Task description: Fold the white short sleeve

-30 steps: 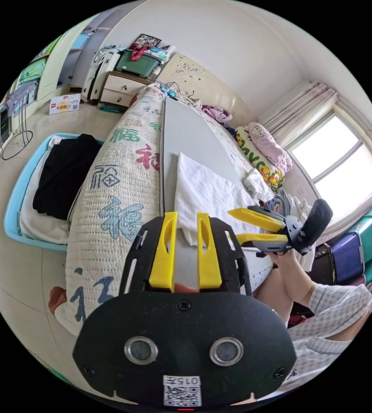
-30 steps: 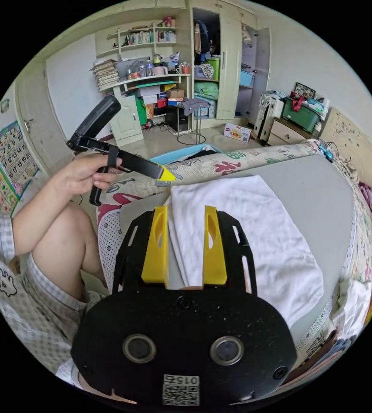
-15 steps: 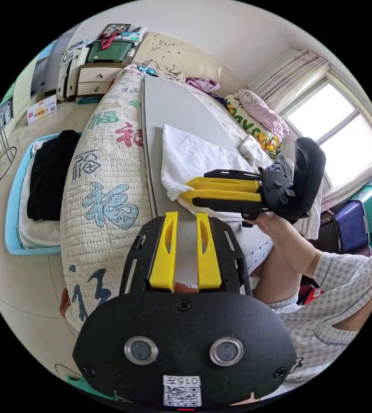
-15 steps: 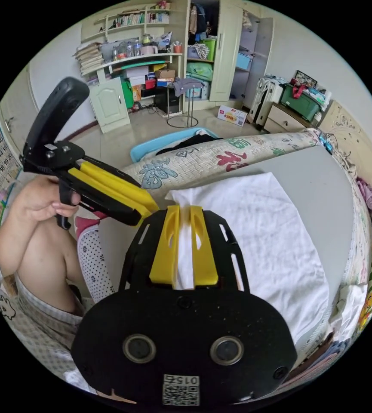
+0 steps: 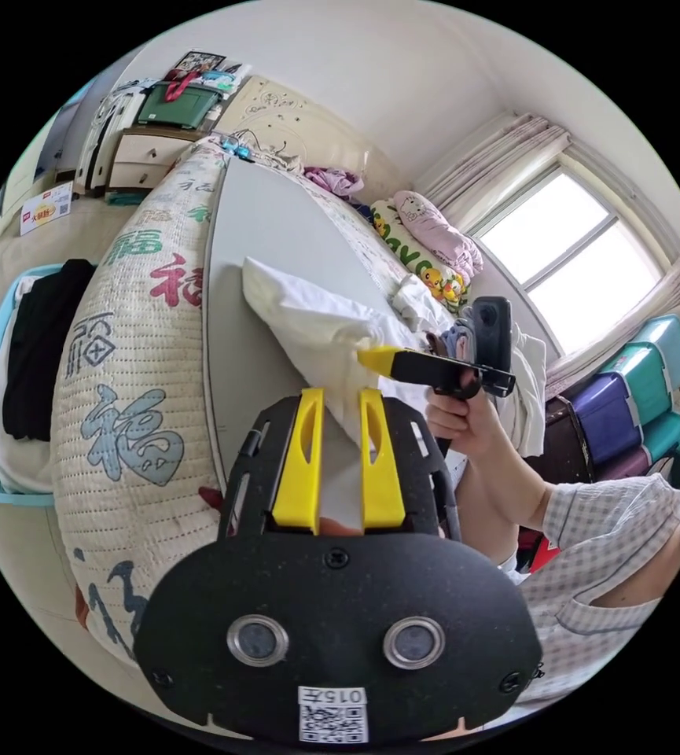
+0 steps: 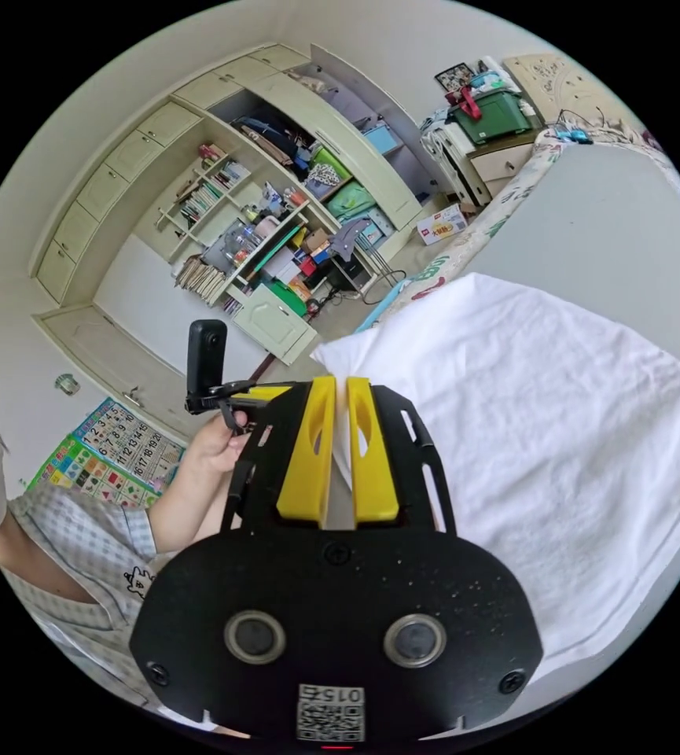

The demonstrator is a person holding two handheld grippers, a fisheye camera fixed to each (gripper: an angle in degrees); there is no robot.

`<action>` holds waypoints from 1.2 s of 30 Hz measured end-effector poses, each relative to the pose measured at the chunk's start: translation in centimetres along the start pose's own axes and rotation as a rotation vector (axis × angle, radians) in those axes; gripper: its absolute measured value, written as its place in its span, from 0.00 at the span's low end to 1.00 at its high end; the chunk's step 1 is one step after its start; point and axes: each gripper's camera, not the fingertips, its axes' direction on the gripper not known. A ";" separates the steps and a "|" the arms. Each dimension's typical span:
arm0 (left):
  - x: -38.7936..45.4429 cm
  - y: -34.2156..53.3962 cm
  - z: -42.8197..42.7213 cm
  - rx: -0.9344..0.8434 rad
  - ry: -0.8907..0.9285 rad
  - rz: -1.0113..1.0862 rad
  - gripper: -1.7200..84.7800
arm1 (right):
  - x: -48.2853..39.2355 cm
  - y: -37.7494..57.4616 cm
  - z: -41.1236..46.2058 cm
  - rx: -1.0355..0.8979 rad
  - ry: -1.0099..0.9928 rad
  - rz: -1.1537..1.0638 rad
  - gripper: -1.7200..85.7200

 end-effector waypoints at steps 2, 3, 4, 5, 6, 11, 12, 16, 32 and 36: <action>0.0 0.1 -0.4 0.021 -0.011 -0.012 0.05 | -0.1 -0.1 -2.0 0.013 0.027 0.001 0.03; 0.0 0.2 -0.6 0.030 -0.010 -0.018 0.04 | -0.2 -0.2 -2.5 0.020 0.032 0.005 0.03; -0.2 0.2 -1.0 0.047 -0.006 -0.034 0.03 | -0.2 -0.2 -3.7 0.042 0.045 0.009 0.03; -0.3 0.4 -1.5 0.061 0.001 -0.044 0.02 | -0.2 -0.1 -5.0 0.065 0.056 0.015 0.03; -0.4 0.5 -1.7 0.069 0.008 -0.047 0.02 | -0.2 0.0 -5.6 0.077 0.060 0.018 0.02; -0.5 1.6 -3.4 0.125 0.034 -0.077 0.01 | 0.4 0.1 -10.5 0.174 0.076 0.080 0.02; -0.4 1.7 -3.6 0.130 0.034 -0.078 0.01 | 0.5 0.1 -10.9 0.183 0.074 0.086 0.02; 0.3 2.9 -5.4 0.177 0.012 -0.070 0.01 | 0.6 -0.2 -13.4 0.236 0.045 0.126 0.02; 4.0 10.3 -18.9 0.505 -0.221 -0.050 0.01 | -6.7 3.9 -32.1 0.610 0.225 0.060 0.02; 6.1 13.8 -24.2 0.659 -0.246 -0.055 0.01 | -9.7 6.7 -36.9 0.729 0.186 0.014 0.02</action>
